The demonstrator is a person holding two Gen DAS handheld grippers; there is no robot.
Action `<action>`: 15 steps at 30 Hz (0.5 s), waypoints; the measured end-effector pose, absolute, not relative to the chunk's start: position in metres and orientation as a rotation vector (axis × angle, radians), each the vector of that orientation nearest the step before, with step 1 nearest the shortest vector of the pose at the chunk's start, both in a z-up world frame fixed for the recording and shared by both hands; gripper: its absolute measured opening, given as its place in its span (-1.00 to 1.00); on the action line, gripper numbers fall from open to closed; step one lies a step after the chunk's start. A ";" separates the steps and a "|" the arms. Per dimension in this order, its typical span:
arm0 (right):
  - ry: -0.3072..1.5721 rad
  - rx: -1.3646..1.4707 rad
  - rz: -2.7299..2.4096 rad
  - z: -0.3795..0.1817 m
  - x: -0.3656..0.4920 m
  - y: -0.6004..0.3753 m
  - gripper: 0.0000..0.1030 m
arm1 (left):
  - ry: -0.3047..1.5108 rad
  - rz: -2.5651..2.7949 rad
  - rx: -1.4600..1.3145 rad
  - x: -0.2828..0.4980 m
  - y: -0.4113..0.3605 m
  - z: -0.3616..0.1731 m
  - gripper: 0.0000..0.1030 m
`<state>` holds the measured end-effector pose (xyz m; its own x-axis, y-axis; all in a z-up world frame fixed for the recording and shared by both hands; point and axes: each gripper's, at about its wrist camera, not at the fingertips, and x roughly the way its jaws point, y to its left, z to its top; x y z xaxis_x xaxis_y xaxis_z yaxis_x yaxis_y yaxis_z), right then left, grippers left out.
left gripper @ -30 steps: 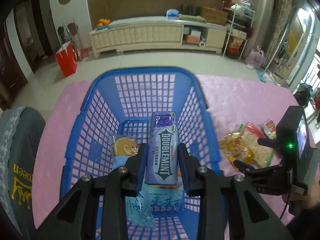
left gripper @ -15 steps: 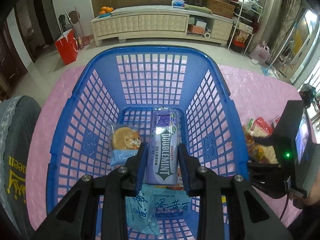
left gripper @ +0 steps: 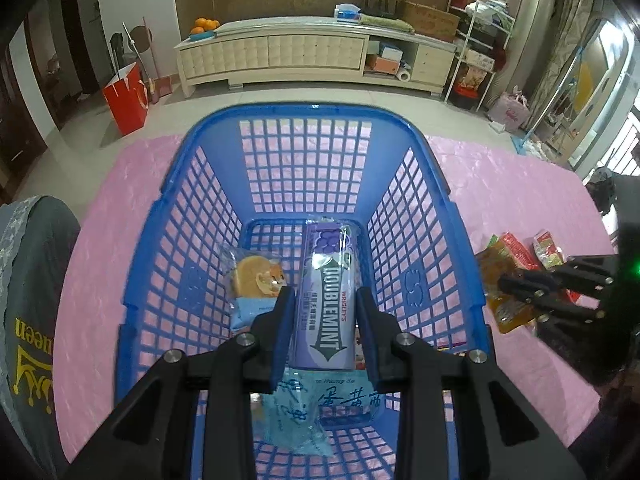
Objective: Organize snacks
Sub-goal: 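Open the left gripper to drop the gum tube while the right carries the orange packet over the basket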
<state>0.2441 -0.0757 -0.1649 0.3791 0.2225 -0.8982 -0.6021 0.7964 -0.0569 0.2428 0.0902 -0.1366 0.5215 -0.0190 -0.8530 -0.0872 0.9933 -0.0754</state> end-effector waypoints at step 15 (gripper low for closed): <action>0.925 -0.316 0.666 -0.078 0.247 -0.010 -0.79 | 1.010 0.007 -0.085 0.253 0.123 -0.124 -0.44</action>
